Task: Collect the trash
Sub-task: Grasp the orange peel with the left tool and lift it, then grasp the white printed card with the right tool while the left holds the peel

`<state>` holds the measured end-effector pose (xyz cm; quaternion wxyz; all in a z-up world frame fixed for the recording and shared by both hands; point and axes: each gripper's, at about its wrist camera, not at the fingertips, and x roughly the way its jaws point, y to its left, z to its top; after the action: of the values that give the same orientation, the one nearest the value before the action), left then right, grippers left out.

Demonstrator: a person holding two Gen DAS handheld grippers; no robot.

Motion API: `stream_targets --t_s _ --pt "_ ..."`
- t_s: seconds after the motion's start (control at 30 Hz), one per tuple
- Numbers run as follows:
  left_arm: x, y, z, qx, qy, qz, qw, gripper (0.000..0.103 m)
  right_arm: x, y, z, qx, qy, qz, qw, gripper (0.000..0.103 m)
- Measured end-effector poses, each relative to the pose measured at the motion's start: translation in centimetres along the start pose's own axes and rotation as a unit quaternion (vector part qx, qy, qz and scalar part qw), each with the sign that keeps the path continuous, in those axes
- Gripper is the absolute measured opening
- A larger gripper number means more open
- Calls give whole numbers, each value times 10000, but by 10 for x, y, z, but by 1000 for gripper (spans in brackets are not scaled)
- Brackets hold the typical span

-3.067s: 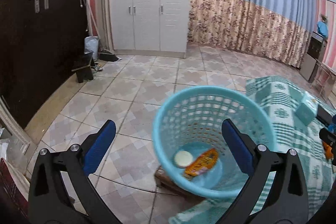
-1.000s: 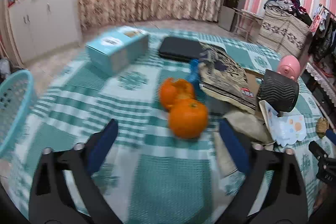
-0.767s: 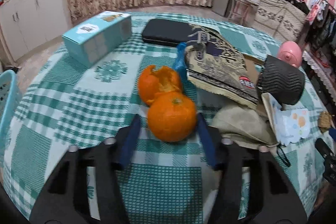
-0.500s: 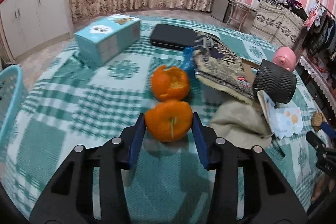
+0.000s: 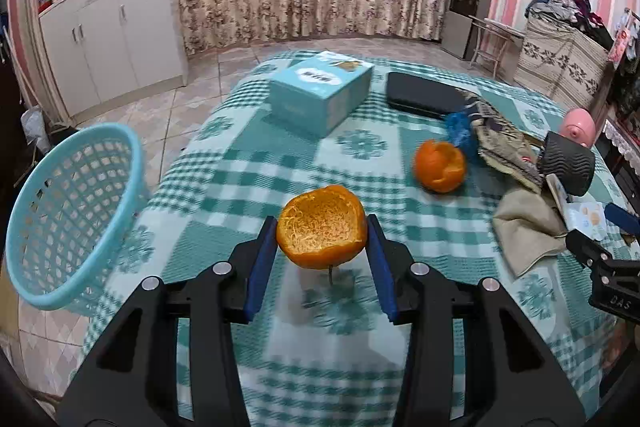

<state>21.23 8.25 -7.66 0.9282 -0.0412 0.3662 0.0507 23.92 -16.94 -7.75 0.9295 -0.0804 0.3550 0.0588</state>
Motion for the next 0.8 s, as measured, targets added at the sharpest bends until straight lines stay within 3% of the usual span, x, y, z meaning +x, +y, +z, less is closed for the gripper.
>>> stream_targets --t_s 0.2,0.53,0.67,0.73,0.8 --pt "-5 18 -4 -66 -19 35 10000 43 12 9 12 35 94 -170 9998 94" --pt "-13 20 -3 -125 -133 -7 9998 43 20 -6 17 208 339 -207 9990 59" --pt "-12 18 -3 -115 -105 1 9999 43 19 -13 15 272 342 -52 9990 59" --pt "-13 17 -3 -105 -121 -1 9999 43 18 -20 15 257 305 -88 9992 69" --pt "-14 16 -3 -102 -134 6 9999 43 12 -27 14 201 266 -81 9994 70"
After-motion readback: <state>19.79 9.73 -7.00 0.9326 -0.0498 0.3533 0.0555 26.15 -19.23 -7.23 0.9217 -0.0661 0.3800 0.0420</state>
